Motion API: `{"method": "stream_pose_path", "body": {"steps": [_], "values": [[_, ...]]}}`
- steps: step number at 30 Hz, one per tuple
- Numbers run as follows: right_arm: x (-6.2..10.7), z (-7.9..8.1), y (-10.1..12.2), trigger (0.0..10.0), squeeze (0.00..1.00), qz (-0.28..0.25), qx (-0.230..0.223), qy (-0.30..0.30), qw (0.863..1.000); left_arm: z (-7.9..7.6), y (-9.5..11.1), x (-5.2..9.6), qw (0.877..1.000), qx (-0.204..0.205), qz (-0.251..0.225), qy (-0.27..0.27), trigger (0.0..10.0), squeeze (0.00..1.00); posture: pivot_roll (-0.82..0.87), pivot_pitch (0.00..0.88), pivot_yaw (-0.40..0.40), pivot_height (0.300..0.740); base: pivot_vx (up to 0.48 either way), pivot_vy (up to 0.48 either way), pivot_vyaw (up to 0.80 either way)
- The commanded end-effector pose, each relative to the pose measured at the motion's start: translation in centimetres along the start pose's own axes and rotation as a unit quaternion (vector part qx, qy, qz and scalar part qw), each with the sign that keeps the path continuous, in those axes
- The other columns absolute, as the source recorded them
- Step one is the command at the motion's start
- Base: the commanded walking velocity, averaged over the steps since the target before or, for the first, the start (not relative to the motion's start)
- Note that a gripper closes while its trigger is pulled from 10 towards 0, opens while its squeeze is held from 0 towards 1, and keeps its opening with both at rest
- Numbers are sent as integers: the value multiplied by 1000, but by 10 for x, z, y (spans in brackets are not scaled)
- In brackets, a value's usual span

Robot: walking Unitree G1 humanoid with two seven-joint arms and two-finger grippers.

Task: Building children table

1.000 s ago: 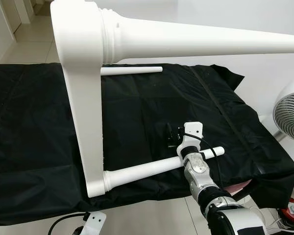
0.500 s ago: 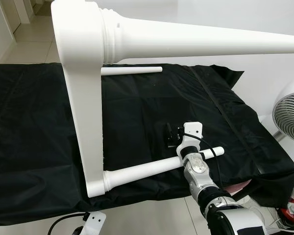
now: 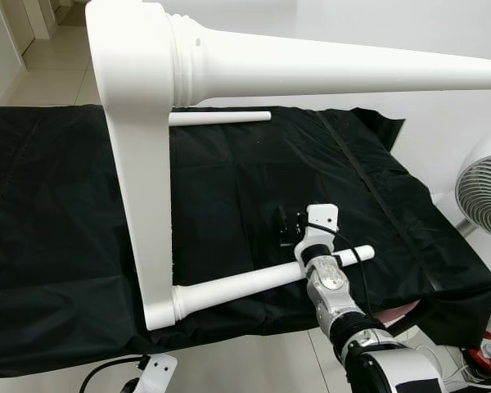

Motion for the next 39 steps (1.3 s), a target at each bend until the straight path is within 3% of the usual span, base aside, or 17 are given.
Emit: {"method": "stream_pose_path", "body": {"steps": [1,39], "values": [[6,-2,-11,10000,0,20,-5,-6,1000,-4,-20,2,1000,3,28,9,10000,0,55,0,-116,740,0,0,0],[4,-2,-9,10000,0,18,-7,-10,1000,-1,-19,2,1000,4,28,13,10000,0,62,0,-115,740,0,0,0]]}}
Point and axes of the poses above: a point about 5 cm out from each wrist's last joint towards the gripper, its own x axis pointing back from the gripper into the wrist, its own y axis along the axis of the wrist's last joint, z = x × y, the point moved 4 cm from there along -x, pointing out of the wrist towards the gripper, and after that the axes turned 14 degrees about x, right-handed, at the moved point
